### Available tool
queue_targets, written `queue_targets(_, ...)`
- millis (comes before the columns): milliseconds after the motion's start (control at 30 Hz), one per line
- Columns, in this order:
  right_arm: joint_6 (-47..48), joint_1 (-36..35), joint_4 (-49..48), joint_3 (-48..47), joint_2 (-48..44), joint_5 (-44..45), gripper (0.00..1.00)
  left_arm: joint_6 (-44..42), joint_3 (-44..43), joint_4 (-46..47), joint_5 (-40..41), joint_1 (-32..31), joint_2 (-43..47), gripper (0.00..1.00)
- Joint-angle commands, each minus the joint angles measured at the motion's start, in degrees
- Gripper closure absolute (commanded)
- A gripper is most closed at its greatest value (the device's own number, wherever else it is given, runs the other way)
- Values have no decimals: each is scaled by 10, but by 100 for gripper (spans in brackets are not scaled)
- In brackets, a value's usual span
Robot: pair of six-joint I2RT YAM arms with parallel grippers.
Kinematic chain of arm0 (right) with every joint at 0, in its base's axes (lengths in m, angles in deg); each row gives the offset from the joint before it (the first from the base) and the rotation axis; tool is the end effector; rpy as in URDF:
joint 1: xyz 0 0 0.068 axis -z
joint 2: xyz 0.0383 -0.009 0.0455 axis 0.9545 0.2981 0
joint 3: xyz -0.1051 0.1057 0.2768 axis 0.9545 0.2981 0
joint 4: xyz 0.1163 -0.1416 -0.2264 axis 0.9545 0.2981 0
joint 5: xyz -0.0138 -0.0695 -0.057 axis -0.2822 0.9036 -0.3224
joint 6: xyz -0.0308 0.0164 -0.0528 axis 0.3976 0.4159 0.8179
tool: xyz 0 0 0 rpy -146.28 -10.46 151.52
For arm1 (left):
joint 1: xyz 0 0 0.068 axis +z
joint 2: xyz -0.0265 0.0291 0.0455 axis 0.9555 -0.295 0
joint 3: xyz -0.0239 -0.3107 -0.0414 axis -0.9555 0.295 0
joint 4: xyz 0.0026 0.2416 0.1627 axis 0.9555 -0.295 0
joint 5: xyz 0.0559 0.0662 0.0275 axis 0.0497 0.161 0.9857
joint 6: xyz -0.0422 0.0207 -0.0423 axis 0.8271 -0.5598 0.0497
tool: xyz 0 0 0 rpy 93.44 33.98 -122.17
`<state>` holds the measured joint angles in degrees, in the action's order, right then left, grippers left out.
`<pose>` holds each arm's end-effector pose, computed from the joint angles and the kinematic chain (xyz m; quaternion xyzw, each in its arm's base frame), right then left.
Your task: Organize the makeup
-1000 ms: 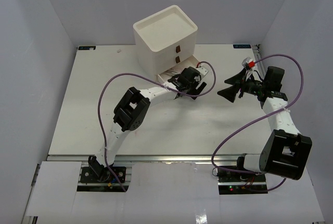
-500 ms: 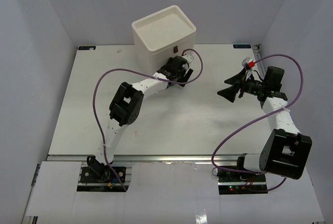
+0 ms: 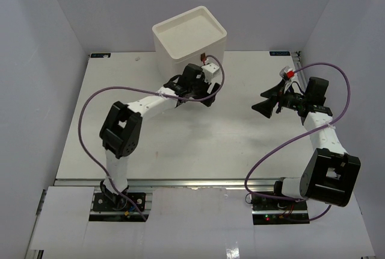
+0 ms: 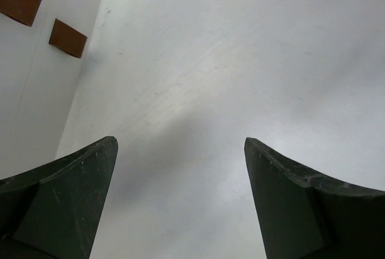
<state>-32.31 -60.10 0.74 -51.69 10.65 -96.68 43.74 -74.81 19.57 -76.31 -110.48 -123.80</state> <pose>0.3007 -0.0214 0.3027 -0.3179 0.7081 0.3411 0.5302 0.4135 -0.3226 0.2439 0.3253 0.8420 -0.1541 0.4017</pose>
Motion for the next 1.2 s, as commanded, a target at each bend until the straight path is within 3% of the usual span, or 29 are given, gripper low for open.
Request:
queue_targets(0, 36, 6, 35, -19, -22, 45, 2, 45, 102, 63, -175, 28, 199, 2)
queue_targets(100, 65, 5, 75, -28, -46, 124, 2, 133, 219, 109, -283, 92, 305, 2)
queue_targets(200, 82, 5, 96, -22, -81, 179, 4, 177, 332, 149, -325, 167, 404, 2)
queue_targets(333, 82, 0, 113, -4, -119, 263, 9, 177, 424, 132, -297, 215, 561, 2)
queue_targets(500, 59, -4, 112, 18, -173, 366, 10, 138, 502, 53, -184, 225, 694, 2)
queue_targets(633, 51, -5, 123, 19, -212, 393, 10, 129, 522, 46, -130, 225, 746, 2)
queue_targets(767, 41, -4, 116, 42, -241, 401, 10, 127, 521, 45, -131, 225, 744, 2)
queue_targets(1000, -35, 4, 9, 163, -293, 435, 10, 130, 526, 48, -146, 225, 743, 2)
queue_targets(1167, -70, 13, -3, 166, -298, 422, 10, 128, 527, 47, -145, 225, 745, 2)
